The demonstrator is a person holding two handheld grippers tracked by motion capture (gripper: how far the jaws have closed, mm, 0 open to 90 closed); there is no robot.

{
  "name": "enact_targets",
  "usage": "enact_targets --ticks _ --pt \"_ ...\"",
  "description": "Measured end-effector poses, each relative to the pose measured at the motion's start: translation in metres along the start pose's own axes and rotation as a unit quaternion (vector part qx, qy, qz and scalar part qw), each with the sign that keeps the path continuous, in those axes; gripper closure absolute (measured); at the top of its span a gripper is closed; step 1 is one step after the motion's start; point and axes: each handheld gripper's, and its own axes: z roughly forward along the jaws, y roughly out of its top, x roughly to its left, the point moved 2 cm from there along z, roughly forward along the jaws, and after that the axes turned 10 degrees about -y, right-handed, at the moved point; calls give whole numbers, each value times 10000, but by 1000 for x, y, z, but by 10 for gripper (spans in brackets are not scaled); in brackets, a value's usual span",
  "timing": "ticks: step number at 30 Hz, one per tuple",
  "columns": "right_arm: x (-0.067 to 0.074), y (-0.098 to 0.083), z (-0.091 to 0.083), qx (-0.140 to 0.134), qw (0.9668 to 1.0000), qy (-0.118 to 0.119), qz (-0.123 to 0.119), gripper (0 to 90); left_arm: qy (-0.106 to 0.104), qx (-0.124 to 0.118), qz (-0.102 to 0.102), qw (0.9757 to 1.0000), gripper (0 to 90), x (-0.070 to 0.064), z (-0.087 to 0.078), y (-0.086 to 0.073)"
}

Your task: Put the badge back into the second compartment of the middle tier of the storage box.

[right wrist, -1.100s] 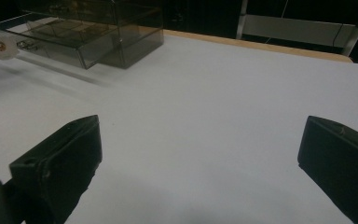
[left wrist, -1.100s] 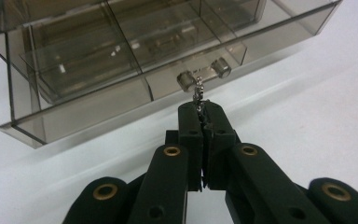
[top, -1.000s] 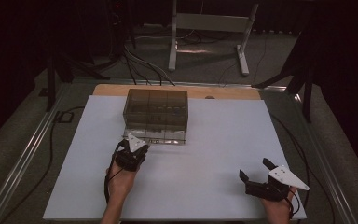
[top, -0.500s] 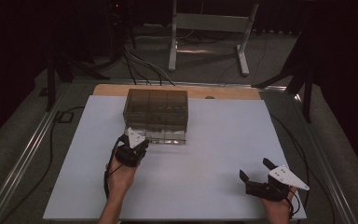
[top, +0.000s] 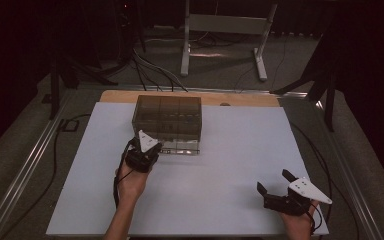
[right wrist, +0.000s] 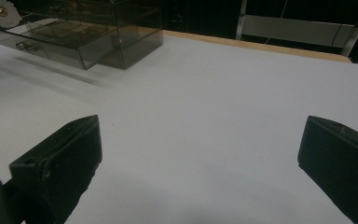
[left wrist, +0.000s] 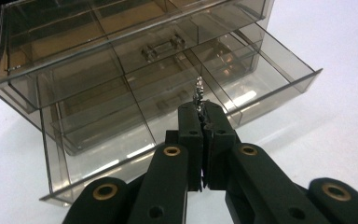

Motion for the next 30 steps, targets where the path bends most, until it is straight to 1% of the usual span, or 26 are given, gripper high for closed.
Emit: enact_targets --ticks 12,28,30 --pt "0 0 0 7 10000 4 -1 0 97 73 -11 9999 892 7 11 6" --pt "0 0 0 9 10000 7 7 0 284 223 65 9993 892 12 22 10" --pt "0 0 0 9 10000 7 -6 0 311 269 87 9991 892 13 24 10"
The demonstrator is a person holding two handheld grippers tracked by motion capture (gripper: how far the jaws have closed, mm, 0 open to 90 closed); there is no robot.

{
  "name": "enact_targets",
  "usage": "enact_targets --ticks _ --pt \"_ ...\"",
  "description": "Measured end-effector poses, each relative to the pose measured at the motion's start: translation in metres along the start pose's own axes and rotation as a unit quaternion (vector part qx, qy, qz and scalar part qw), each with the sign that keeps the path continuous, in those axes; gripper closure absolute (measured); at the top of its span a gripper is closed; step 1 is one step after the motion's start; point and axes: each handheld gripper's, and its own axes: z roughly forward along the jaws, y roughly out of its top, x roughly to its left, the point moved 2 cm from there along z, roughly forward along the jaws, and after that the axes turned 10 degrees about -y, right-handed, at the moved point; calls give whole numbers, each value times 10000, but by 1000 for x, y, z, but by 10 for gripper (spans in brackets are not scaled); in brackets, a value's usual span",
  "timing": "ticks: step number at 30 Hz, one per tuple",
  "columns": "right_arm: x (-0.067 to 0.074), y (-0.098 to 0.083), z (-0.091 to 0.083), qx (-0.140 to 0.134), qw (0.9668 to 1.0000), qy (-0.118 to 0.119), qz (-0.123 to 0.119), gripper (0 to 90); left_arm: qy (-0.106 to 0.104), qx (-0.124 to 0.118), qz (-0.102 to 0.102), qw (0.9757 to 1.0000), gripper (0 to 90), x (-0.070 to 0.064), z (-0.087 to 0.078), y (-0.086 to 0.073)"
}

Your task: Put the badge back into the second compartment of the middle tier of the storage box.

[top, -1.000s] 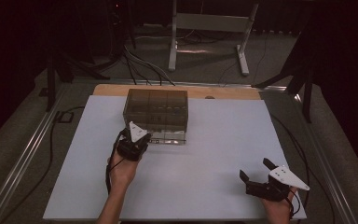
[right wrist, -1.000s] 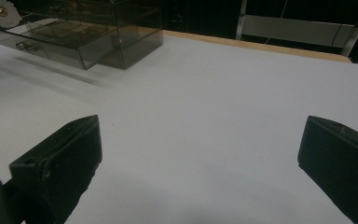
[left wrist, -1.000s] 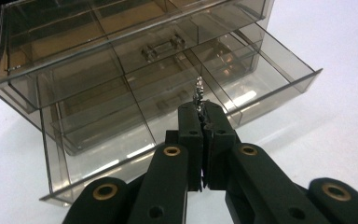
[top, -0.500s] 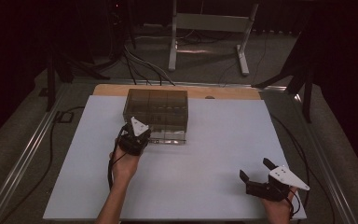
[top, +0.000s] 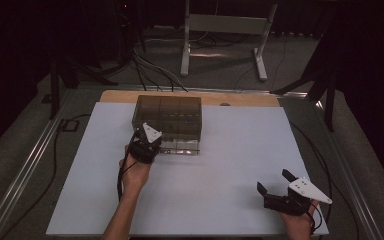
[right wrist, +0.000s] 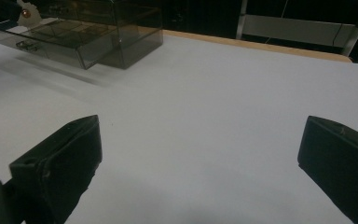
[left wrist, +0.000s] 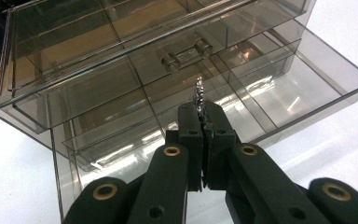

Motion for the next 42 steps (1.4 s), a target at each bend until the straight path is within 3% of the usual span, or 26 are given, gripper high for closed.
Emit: enact_targets --ticks 42 --pt "0 0 2 23 10000 19 6 0 136 247 4 9996 890 8 21 -1"
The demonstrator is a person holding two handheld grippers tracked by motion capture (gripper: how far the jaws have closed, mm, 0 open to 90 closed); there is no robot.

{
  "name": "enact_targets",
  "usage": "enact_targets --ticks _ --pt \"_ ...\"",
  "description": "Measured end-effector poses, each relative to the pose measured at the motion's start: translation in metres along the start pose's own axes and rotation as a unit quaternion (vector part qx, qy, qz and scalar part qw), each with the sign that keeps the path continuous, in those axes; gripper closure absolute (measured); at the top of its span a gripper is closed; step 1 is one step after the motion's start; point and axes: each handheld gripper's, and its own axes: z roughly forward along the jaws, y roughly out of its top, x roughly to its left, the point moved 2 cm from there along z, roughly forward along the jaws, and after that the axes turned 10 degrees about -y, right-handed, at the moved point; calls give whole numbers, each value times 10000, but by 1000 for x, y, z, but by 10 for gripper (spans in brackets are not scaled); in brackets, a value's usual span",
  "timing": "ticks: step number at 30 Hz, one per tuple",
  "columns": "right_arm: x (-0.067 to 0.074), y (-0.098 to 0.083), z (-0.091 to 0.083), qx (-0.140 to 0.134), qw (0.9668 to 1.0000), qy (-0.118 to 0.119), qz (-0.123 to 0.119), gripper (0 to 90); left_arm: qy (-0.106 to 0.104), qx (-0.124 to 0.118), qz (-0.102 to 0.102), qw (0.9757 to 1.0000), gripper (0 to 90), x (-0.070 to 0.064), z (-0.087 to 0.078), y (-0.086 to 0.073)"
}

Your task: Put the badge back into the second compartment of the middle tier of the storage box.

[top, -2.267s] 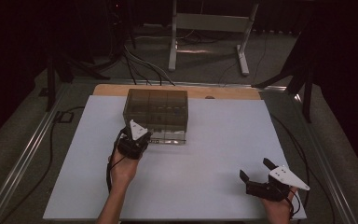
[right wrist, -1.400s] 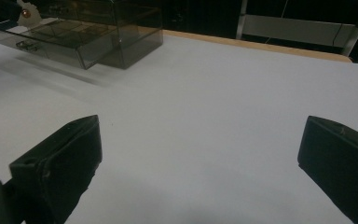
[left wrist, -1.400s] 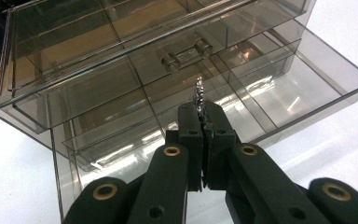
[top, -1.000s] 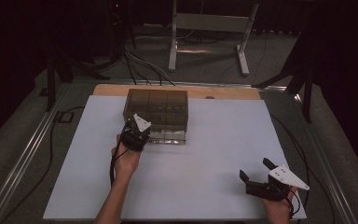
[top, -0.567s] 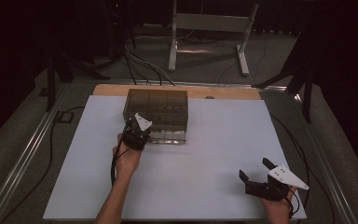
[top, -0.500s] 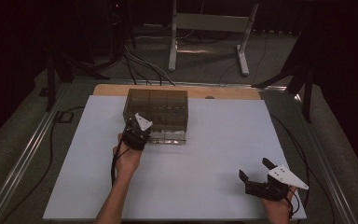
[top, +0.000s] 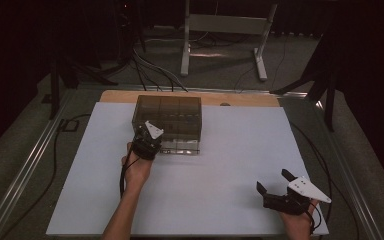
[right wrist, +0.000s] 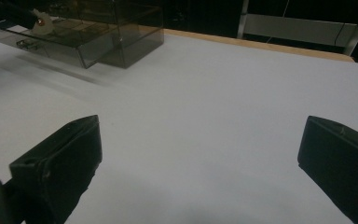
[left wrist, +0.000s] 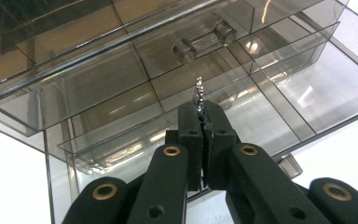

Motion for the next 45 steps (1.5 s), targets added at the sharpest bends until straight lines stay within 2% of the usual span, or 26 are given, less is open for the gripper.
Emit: enact_targets --ticks 16,19,21,26,32,36,39,45 --pt "0 0 -1 -1 10000 -3 -6 0 107 177 104 9997 887 -1 8 -2" --pt "0 0 -1 -4 10000 -6 11 0 57 198 108 9997 877 -2 9 -2" --pt "0 0 -1 -3 10000 -12 17 0 0 174 121 9998 831 -3 9 -2" --pt "0 0 -1 4 10000 -9 -5 0 -189 131 3 9997 771 -3 11 -2" --pt "-1 0 -1 5 10000 -15 10 0 -276 56 -22 9996 742 -4 11 -2" --pt "-1 0 -1 6 10000 -19 16 0 -352 -50 -84 9993 644 -4 9 -1" --pt "-1 0 -1 7 10000 -21 16 0 -377 -141 -55 9992 547 -4 8 0" --pt "-1 0 -1 4 10000 -22 25 0 -431 -384 -243 9980 367 -4 4 3"
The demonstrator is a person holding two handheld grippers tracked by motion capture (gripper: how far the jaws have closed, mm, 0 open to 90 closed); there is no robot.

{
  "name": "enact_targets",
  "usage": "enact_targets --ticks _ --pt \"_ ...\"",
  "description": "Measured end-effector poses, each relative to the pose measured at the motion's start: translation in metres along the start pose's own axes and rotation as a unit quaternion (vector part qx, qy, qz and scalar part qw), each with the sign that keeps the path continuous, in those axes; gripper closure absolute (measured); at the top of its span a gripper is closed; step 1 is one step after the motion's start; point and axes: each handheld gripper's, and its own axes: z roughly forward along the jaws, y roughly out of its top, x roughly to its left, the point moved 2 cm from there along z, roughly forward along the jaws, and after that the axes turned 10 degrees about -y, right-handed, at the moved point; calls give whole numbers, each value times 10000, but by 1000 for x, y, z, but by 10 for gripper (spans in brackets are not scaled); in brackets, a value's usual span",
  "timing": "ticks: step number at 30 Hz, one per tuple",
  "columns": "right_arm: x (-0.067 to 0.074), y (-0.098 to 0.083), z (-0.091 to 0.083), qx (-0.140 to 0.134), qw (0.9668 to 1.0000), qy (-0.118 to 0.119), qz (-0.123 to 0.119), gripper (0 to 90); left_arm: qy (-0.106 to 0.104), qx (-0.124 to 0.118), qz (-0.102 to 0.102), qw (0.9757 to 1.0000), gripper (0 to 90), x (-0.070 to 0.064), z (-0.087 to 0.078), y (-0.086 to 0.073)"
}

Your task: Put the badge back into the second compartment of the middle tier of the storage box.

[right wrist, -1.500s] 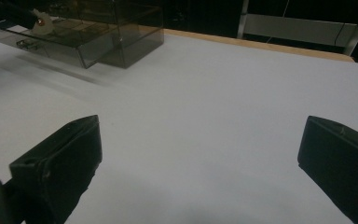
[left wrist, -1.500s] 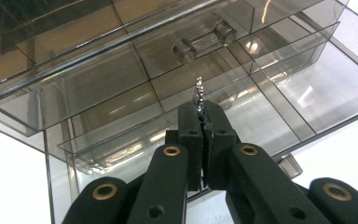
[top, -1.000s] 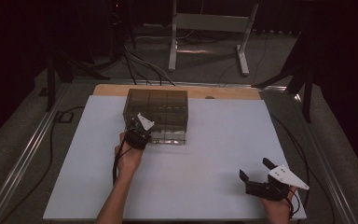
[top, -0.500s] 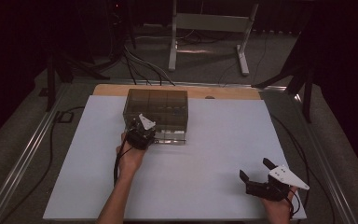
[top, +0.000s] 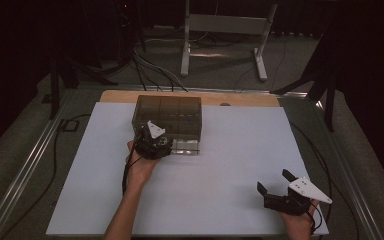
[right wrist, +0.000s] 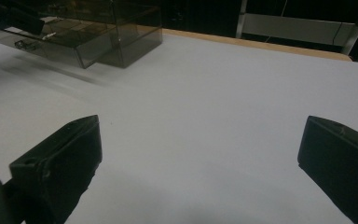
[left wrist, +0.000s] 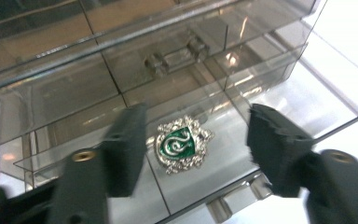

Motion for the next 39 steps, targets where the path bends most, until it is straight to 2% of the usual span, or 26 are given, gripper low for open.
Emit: enact_targets --ticks 5,7,11,13,15,19,26,30,39 --pt "0 0 0 5 10000 5 -12 0 8 -144 -159 9998 178 1 -5 2" --pt "0 0 0 6 10000 8 -22 0 -103 -194 -230 9995 151 2 -8 2" --pt "0 0 1 7 10000 11 -14 0 -405 -292 -380 9980 18 5 -16 2" --pt "0 0 1 8 10000 11 -15 0 -436 -339 -388 9977 5 6 -19 2" --pt "0 0 1 13 10000 17 -27 0 -474 -545 -459 9963 5 9 -29 1" --pt "1 0 1 17 10000 24 -33 0 -417 -733 -514 9951 5 12 -42 -2" --pt "1 0 1 18 10000 27 -34 0 -437 -915 -380 9941 5 14 -59 -12" --pt "1 0 1 17 10000 28 -29 0 -546 -957 -250 9936 5 12 -67 -20" --pt "3 -1 1 17 10000 58 -62 0 -454 -933 -74 9946 5 15 -83 -38"
